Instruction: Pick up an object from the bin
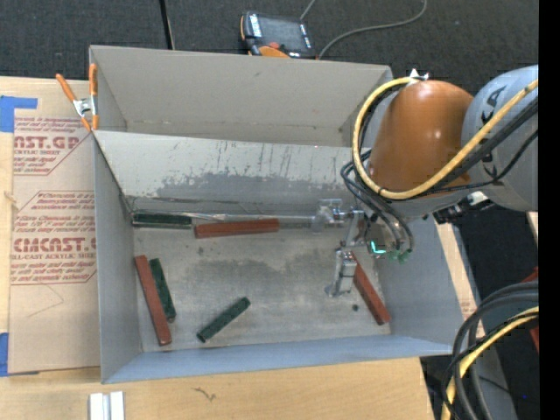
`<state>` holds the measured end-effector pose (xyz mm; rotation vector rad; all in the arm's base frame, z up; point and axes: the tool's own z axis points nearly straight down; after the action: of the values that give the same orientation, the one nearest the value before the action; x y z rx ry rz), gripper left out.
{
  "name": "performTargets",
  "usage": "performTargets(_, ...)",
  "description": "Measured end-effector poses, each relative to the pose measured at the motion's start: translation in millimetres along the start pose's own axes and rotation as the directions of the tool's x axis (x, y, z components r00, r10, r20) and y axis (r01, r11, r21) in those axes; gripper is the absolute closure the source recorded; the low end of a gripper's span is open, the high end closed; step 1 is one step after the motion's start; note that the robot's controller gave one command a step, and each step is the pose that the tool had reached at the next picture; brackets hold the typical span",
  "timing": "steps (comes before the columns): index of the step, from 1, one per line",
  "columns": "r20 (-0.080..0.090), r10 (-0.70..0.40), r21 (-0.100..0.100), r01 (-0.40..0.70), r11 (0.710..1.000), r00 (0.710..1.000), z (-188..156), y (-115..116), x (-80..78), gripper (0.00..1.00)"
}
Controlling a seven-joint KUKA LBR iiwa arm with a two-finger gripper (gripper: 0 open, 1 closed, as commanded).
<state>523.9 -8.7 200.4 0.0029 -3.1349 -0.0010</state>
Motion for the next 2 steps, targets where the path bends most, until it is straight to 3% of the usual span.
performTargets(1, 0.004, 0.046, -0.004, -0.045, 0.999, 0.999, 19.7, 120.0, 33.2, 0.0)
performTargets(2, 0.016, -0.063, 0.0, 0.063, 0.998, 0.998, 133.3, 119.9, 40.7, 0.0)
